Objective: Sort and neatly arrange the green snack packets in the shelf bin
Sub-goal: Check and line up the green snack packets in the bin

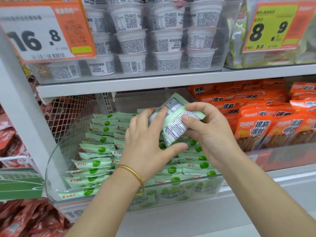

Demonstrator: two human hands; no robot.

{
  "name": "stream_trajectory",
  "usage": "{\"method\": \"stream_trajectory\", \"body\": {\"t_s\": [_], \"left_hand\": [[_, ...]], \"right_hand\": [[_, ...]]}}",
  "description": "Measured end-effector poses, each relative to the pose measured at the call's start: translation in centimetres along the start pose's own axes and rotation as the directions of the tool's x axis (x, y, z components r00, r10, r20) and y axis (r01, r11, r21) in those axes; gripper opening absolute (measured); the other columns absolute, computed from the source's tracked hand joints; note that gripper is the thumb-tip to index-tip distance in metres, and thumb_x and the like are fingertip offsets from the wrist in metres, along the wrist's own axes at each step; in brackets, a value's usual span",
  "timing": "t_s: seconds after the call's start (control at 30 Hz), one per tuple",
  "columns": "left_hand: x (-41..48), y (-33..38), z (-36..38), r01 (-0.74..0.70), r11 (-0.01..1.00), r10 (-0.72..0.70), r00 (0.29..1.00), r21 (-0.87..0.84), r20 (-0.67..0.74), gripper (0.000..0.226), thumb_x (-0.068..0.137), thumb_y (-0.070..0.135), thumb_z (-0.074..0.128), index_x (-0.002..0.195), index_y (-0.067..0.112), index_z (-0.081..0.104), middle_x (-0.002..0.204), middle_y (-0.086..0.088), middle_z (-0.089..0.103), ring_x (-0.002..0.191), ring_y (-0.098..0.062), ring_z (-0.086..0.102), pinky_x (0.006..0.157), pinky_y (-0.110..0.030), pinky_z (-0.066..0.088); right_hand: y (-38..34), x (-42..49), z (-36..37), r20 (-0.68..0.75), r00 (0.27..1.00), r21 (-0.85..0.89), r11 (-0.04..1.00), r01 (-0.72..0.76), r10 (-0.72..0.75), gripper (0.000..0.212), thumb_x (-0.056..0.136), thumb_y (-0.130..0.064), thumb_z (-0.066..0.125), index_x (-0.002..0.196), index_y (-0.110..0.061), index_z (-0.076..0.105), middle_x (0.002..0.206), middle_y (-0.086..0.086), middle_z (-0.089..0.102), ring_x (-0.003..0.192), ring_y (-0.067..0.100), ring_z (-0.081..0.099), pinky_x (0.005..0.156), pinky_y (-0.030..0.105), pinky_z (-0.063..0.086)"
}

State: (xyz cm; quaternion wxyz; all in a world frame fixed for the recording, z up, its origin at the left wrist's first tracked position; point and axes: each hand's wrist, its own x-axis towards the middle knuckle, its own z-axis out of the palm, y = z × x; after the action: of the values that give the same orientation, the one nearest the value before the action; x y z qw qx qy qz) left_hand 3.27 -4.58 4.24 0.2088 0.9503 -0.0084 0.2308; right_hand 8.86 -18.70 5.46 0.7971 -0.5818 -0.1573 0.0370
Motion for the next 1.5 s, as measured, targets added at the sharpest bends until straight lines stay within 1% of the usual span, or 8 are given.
{"method": "stream_trajectory", "body": {"t_s": [0.3,0.47,0.6,0.73,0.9,1.23,1.4,1.5], "left_hand": [[0.3,-0.3,0.5,-0.039,0.999,0.035,0.988,-0.027,-0.153,0.07,0.079,0.033,0.069,0.141,0.022,0.039,0.138,-0.009,0.032,0.126,-0.021,0.025,0.101,-0.022,0.019],[0.4,-0.6,0.7,-0.072,0.991,0.101,0.958,0.117,-0.268,0.064,0.071,0.02,0.079,0.13,0.016,0.055,0.126,-0.017,0.046,0.117,-0.035,0.04,0.098,-0.043,0.036],[0.6,-0.7,0.4,-0.176,0.982,0.188,0.938,0.069,-0.293,0.045,0.076,0.007,0.071,0.121,0.011,0.061,0.114,-0.01,0.058,0.104,-0.031,0.052,0.09,-0.03,0.036],[0.6,-0.7,0.0,-0.125,0.991,0.107,0.962,-0.056,-0.25,0.031,0.09,0.009,0.057,0.12,0.015,0.06,0.114,-0.001,0.063,0.106,-0.022,0.057,0.09,-0.03,0.043],[0.8,-0.7,-0.8,-0.108,0.953,0.055,0.98,-0.283,-0.191,0.024,0.093,0.009,0.051,0.109,0.026,0.055,0.099,0.013,0.059,0.09,-0.002,0.051,0.076,-0.012,0.039],[1.4,-1.3,-0.7,-0.113,0.872,0.097,0.994,-0.476,-0.058,0.026,0.089,0.006,0.057,0.105,0.026,0.062,0.104,0.01,0.056,0.097,0.003,0.051,0.083,-0.008,0.039],[2.9,-1.9,0.3,0.065,0.968,-0.084,0.994,-0.242,-0.067,0.042,0.093,0.017,0.053,0.134,0.021,0.046,0.135,0.003,0.042,0.127,-0.007,0.036,0.103,-0.01,0.019],[4.1,-2.5,1.4,0.122,0.992,-0.119,0.99,-0.039,0.073,0.045,0.097,0.022,0.044,0.141,0.013,0.038,0.154,-0.005,0.023,0.142,-0.018,0.02,0.114,-0.027,0.014]], "right_hand": [[-0.2,0.0,-0.1,0.048,0.998,0.034,0.998,-0.046,0.045,0.015,0.085,-0.001,0.061,0.098,-0.008,0.06,0.108,0.016,0.067,0.087,0.021,0.068,0.074,0.033,0.057],[-0.2,-0.1,-0.3,0.036,0.998,0.006,0.999,-0.045,0.044,0.015,0.084,-0.002,0.063,0.097,-0.008,0.061,0.107,0.018,0.067,0.089,0.022,0.068,0.076,0.034,0.056],[-0.4,-0.3,-0.3,0.034,0.999,-0.043,0.999,-0.028,0.029,0.011,0.086,-0.013,0.064,0.096,-0.009,0.064,0.102,0.02,0.068,0.089,0.025,0.068,0.076,0.035,0.056],[-0.6,-0.4,-0.4,-0.035,0.999,-0.191,0.981,0.022,-0.03,0.031,0.095,-0.036,0.047,0.093,-0.016,0.071,0.082,-0.004,0.067,0.086,0.017,0.066,0.078,0.037,0.057],[-1.4,-0.4,-0.9,0.078,0.965,-0.49,0.833,0.256,-0.251,0.02,0.081,-0.02,0.061,0.089,-0.036,0.069,0.11,-0.012,0.055,0.107,-0.001,0.052,0.095,0.022,0.043],[-1.0,-0.9,-1.4,0.299,0.918,-0.712,0.579,0.397,-0.261,0.034,0.077,-0.019,0.075,0.108,-0.032,0.067,0.095,-0.026,0.065,0.091,-0.004,0.061,0.081,0.024,0.051],[-0.4,-1.0,-2.1,0.184,0.813,-0.855,0.319,0.41,-0.553,0.029,0.083,-0.017,0.07,0.11,-0.023,0.068,0.095,-0.016,0.068,0.086,0.007,0.064,0.075,0.03,0.054],[-0.3,-0.1,-2.2,0.179,0.784,-0.915,0.193,0.355,-0.594,0.027,0.084,-0.015,0.069,0.111,-0.019,0.067,0.098,-0.004,0.071,0.089,0.019,0.066,0.075,0.038,0.055]]}}
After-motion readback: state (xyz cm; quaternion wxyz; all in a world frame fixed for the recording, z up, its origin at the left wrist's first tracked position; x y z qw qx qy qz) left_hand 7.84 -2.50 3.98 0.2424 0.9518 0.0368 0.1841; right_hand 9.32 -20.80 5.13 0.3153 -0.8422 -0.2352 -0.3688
